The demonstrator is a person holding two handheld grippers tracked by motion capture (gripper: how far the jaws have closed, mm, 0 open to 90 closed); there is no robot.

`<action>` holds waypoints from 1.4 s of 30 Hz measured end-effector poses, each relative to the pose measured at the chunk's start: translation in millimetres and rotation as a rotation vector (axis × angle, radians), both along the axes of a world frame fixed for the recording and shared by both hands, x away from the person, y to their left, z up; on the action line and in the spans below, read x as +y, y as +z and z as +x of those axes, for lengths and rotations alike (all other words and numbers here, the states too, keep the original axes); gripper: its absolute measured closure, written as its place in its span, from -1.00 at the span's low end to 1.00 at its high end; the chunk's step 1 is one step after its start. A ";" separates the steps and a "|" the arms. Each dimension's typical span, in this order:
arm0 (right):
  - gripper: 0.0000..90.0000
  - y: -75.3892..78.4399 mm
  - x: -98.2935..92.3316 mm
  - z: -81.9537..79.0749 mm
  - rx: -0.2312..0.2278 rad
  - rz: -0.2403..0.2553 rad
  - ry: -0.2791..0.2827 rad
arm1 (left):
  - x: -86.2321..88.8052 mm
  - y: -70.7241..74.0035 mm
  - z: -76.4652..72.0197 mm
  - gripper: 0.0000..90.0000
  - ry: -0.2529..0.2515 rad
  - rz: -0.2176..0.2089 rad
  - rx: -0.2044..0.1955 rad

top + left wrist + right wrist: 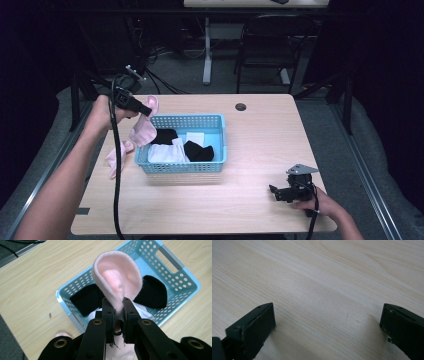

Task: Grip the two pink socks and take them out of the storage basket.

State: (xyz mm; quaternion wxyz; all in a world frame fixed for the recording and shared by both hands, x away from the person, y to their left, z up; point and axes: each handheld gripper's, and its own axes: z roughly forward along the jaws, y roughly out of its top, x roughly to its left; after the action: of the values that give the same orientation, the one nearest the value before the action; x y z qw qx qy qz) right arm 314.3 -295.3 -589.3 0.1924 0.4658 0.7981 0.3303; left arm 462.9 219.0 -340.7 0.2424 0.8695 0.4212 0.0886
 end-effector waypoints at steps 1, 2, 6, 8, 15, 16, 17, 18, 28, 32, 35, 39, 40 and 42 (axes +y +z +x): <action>-1.00 0.0 0.0 0.0 0.000 0.000 0.000 | 5.8 1.3 -2.1 0.84 0.006 0.002 0.006; -1.00 0.0 0.1 -0.1 -0.001 0.000 0.000 | 5.8 1.3 -2.1 0.84 0.006 0.002 0.006; -1.00 0.0 0.0 0.0 0.000 0.001 0.000 | 19.7 3.5 -5.9 0.84 0.018 0.006 0.007; -1.00 0.0 0.0 0.0 0.000 0.000 0.000 | 32.3 4.4 -7.6 0.84 0.036 0.006 0.011; -1.00 -0.1 -0.1 0.2 -0.003 0.000 0.001 | 67.0 6.3 -13.3 0.84 0.098 -0.024 0.021; -1.00 -0.1 -0.1 0.2 -0.003 0.000 0.001 | 67.0 6.3 -13.3 0.84 0.098 -0.024 0.021; -1.00 -0.1 -0.1 0.1 -0.003 0.000 0.001 | 74.7 6.0 -14.4 0.84 0.109 -0.022 0.029; -1.00 -0.1 0.0 0.1 -0.002 0.000 0.000 | 78.1 5.5 -14.9 0.84 0.118 -0.025 0.030; -1.00 0.1 0.0 0.0 0.000 0.000 0.000 | 106.6 -31.5 -15.8 0.84 0.183 -0.002 0.108; -1.00 -0.1 0.1 0.0 -0.001 0.004 0.000 | 113.7 -52.7 -15.0 0.84 0.204 -0.002 0.141; -1.00 0.0 0.2 0.0 -0.001 0.004 0.000 | 116.3 -62.2 -15.1 0.84 0.212 -0.001 0.155; -1.00 0.0 0.2 0.0 0.000 0.003 -0.001 | 122.4 -84.8 -15.4 0.84 0.231 -0.002 0.181; -1.00 0.0 0.2 0.0 0.000 0.003 -0.001 | 122.4 -84.8 -15.4 0.84 0.231 -0.002 0.181; -1.00 0.0 0.1 0.0 0.000 0.003 0.000 | 124.0 -100.1 -15.6 0.84 0.245 0.006 0.196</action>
State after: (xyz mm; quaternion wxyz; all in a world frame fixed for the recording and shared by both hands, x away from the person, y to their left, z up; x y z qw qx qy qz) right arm 314.3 -295.2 -589.3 0.1919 0.4661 0.7975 0.3315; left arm 447.3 343.0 -440.9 0.1850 0.8167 0.5456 0.0332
